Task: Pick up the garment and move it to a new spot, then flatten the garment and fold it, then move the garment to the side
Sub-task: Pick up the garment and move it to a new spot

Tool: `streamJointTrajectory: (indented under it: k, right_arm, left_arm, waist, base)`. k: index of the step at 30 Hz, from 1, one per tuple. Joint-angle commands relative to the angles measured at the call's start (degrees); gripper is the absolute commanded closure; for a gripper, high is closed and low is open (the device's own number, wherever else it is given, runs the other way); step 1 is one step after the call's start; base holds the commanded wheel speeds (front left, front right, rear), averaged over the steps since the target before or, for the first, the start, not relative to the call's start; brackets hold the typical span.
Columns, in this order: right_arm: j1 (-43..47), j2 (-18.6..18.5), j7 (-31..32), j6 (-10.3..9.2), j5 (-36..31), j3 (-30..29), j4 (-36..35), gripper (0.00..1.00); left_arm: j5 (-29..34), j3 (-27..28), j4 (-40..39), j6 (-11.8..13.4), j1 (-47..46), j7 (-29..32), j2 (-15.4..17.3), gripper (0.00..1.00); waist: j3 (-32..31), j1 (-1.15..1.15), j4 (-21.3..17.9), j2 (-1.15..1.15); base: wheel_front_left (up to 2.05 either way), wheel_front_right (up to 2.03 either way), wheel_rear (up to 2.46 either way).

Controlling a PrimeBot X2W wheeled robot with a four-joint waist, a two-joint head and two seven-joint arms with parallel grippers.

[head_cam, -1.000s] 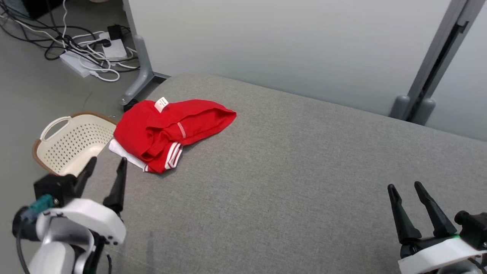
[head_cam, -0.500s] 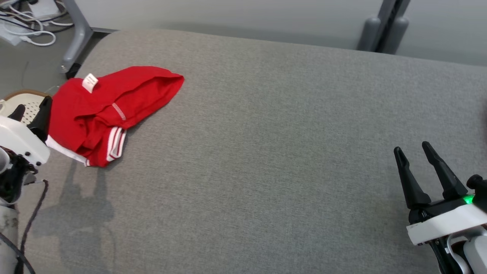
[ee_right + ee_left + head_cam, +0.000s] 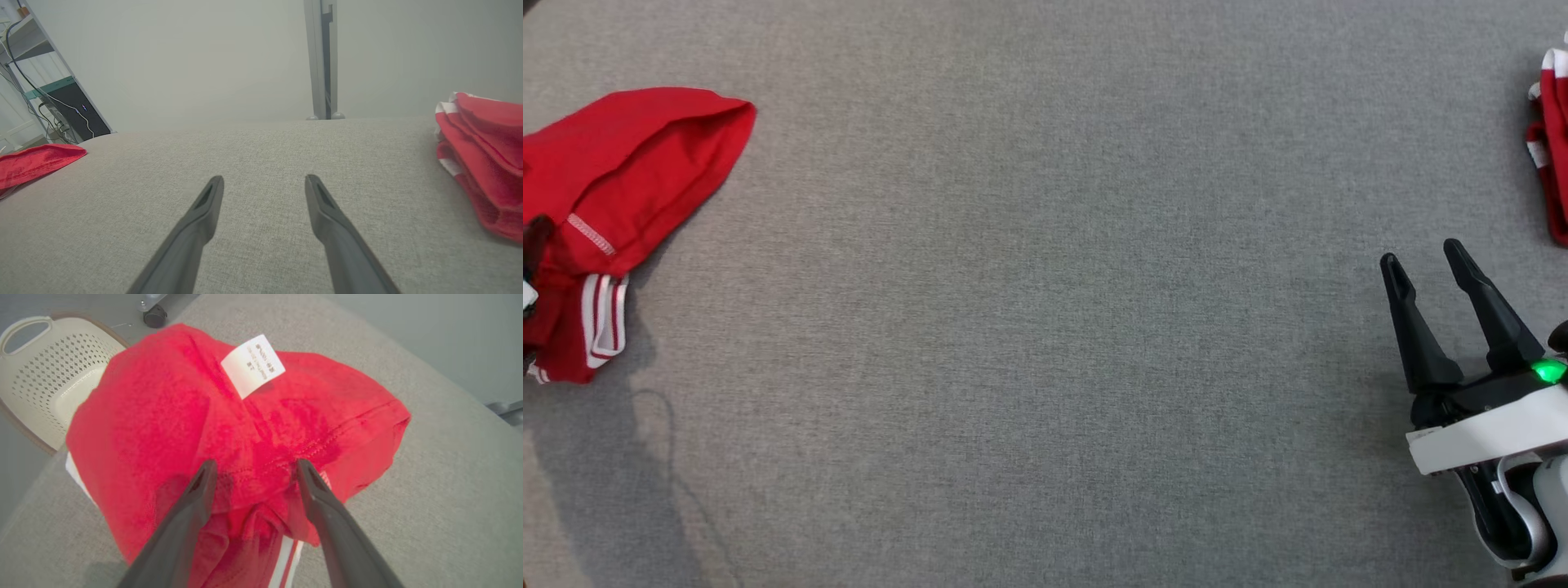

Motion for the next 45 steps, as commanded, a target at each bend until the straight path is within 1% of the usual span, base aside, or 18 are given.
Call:
streamJointTrajectory:
  k: [1, 3, 5, 10, 11, 12, 13, 15, 19, 20, 24, 28, 32, 36, 39, 45]
  right_arm:
    - [-0.8, -0.4, -0.2, 0.0, 0.2, -0.4, -0.2, 0.0]
    - [-1.2, -0.5, -0.2, 0.01, 0.3, -0.4, -0.3, 0.0]
    - [-1.6, -0.4, -0.2, 0.0, 0.3, -0.4, -0.3, 0.0]
    - [-2.0, -0.4, -0.2, 0.01, 0.4, -0.3, -0.2, 0.0]
    - [-2.0, -0.4, -0.2, 0.0, 0.3, -0.3, -0.2, 0.0]
    - [-2.0, -0.4, -0.2, 0.0, 0.3, -0.2, -0.2, 0.0]
    - [-2.0, -0.5, -0.2, 0.01, 0.2, -0.2, -0.1, 0.0]
    - [-2.0, -0.6, -0.2, 0.01, 0.2, -0.1, 0.2, 0.0]
    - [-2.0, -0.2, -0.2, 0.01, 0.2, 0.4, 0.7, 0.0]
    - [-2.0, -0.2, -0.2, 0.01, 0.2, 0.4, 0.7, 0.0]
    - [-1.2, 0.5, -0.2, 0.0, 0.1, 0.9, 1.1, 0.0]
    - [0.0, 1.5, -0.2, 0.01, 0.1, 1.0, 2.1, 0.0]
    - [1.1, 2.6, -0.2, 0.0, 0.1, 1.2, 2.9, 0.0]
    - [2.2, 3.8, -0.2, 0.0, 0.0, 1.3, 4.0, 0.0]
    - [2.9, 4.7, -0.2, 0.0, -0.2, 1.3, 4.5, 0.0]
    - [5.0, 6.0, -0.2, 0.0, -0.4, 1.2, 5.6, 0.0]
  left_arm:
    - [0.5, -0.7, 1.6, 1.0, -1.2, 1.3, 0.7, 0.0]
    - [1.6, -1.7, 3.1, 1.8, -1.8, 2.2, 1.2, 0.0]
    - [1.9, -2.1, 4.4, 2.2, -2.0, 2.8, 1.1, 0.0]
    - [1.7, -3.3, 7.7, 1.1, -2.3, 5.4, 0.7, 0.0]
    - [1.4, -3.3, 7.9, 0.9, -2.4, 4.8, 0.6, 0.11]
    - [1.4, -3.3, 8.0, 0.5, -2.5, 4.1, 0.6, 0.42]
    - [1.5, -3.4, 8.3, 0.3, -2.6, 3.6, 0.7, 0.64]
    - [1.5, -3.5, 8.9, -0.2, -2.9, 2.7, 0.7, 1.0]
    - [1.3, -3.6, 10.1, -1.7, -3.9, 0.8, 1.4, 1.0]
    - [1.3, -3.6, 10.1, -1.7, -3.9, 0.8, 1.4, 1.0]
    - [1.9, -4.4, 10.5, -3.0, -4.7, -2.1, 2.5, 1.0]
    - [2.9, -6.6, 9.5, -4.1, -5.5, -3.6, 2.8, 1.0]
    - [3.0, -9.4, 7.4, -4.6, -6.4, -2.7, 2.6, 1.0]
    - [3.0, -13.4, 3.4, -4.6, -5.5, -1.2, 2.0, 1.0]
    - [2.1, -16.8, -0.6, -4.6, -3.8, 0.3, 2.6, 1.0]
    - [-1.5, -23.3, -10.6, -4.6, -0.7, 3.7, 2.2, 1.0]
  waist:
    - [2.2, 0.0, -1.5, 0.0]
    - [2.7, 0.0, -1.7, 0.0]
    - [3.0, 0.0, -1.8, 0.0]
    - [3.5, 0.0, -1.7, 0.0]
    - [3.6, 0.0, -1.6, 0.0]
    - [3.5, 0.0, -1.5, 0.0]
    - [3.4, 0.0, -1.4, 0.0]
    - [3.1, 0.0, -1.2, 0.0]
    - [1.6, 0.0, -1.0, 0.0]
    - [1.6, 0.0, -1.0, 0.0]
    - [-1.0, 0.0, -1.1, 0.0]
    - [-4.5, 0.0, -1.2, 0.0]
    - [-8.5, 0.0, -1.6, 0.0]
    - [-12.1, 0.0, -2.7, 0.0]
    - [-14.8, 0.0, -3.9, 0.0]
    - [-19.5, 0.0, -7.1, 0.0]
  base:
    - [0.0, 0.0, 0.0]
    - [0.0, 0.0, 0.0]
    - [0.0, 0.0, 0.0]
    - [0.0, 0.0, 0.0]
    - [0.0, 0.0, 0.0]
    - [0.0, 0.0, 0.0]
    - [0.0, 0.0, 0.0]
    - [0.0, 0.0, 0.0]
    - [0.0, 0.0, 0.0]
    - [0.0, 0.0, 0.0]
    - [0.0, 0.0, 0.0]
    - [0.0, 0.0, 0.0]
    - [0.0, 0.0, 0.0]
    - [0.0, 0.0, 0.0]
    - [0.0, 0.0, 0.0]
    - [0.0, 0.0, 0.0]
